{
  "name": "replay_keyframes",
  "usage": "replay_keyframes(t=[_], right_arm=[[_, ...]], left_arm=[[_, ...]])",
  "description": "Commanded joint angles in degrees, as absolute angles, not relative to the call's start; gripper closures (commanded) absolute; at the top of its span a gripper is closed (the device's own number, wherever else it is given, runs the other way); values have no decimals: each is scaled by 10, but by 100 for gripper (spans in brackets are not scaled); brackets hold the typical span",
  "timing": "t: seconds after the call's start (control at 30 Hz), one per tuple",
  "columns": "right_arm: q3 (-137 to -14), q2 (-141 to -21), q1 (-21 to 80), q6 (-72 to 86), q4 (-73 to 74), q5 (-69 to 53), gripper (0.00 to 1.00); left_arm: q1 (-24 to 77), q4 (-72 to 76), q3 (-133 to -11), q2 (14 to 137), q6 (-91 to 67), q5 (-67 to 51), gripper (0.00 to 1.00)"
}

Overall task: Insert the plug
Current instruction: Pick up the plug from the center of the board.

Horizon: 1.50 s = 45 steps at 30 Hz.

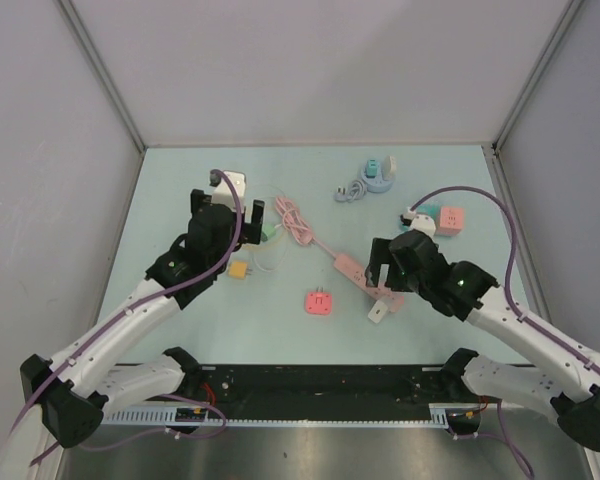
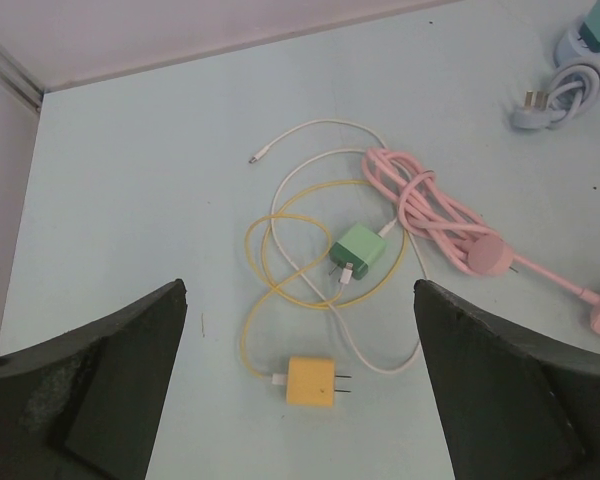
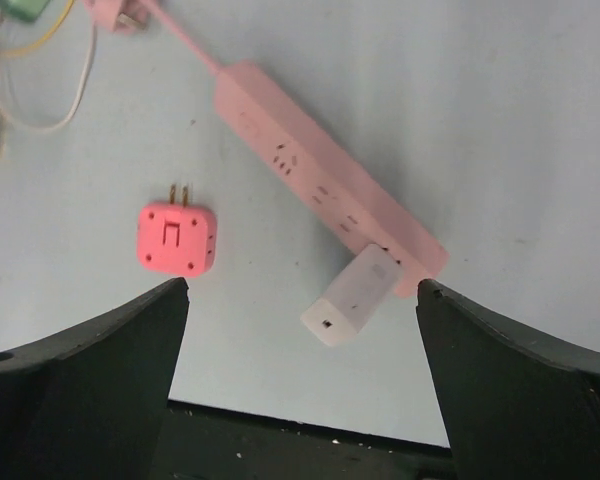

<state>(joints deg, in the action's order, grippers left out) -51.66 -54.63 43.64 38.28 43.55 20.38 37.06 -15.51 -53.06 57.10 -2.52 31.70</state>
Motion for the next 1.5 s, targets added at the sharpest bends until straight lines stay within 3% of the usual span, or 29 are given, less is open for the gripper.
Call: replay_keyframes(t=[0.0, 0.1, 0.33, 0.5, 0.73, 1.0, 1.47], right_arm=[[-528, -583, 529, 287, 375, 174, 0], [-528, -621, 595, 259, 345, 190, 0], [-522, -683, 645, 277, 327, 279, 0], [-484, -620, 637, 315, 312, 358, 0], [-420, -485, 621, 378, 337, 451, 0], [-362, -352, 607, 395, 343, 464, 0], [-321, -338, 579, 380, 324, 436, 0]], left_arm=[[367, -141, -530, 573, -24, 297, 0], [367, -149, -534, 576, -40, 286, 0], [379, -237, -537, 604, -180, 184, 0], [461, -265, -537, 664, -251, 189, 0], [531, -330, -620, 849, -353, 196, 0], [569, -377, -686, 983, -430, 200, 0], [580, -338, -697, 1067, -490, 140, 8]])
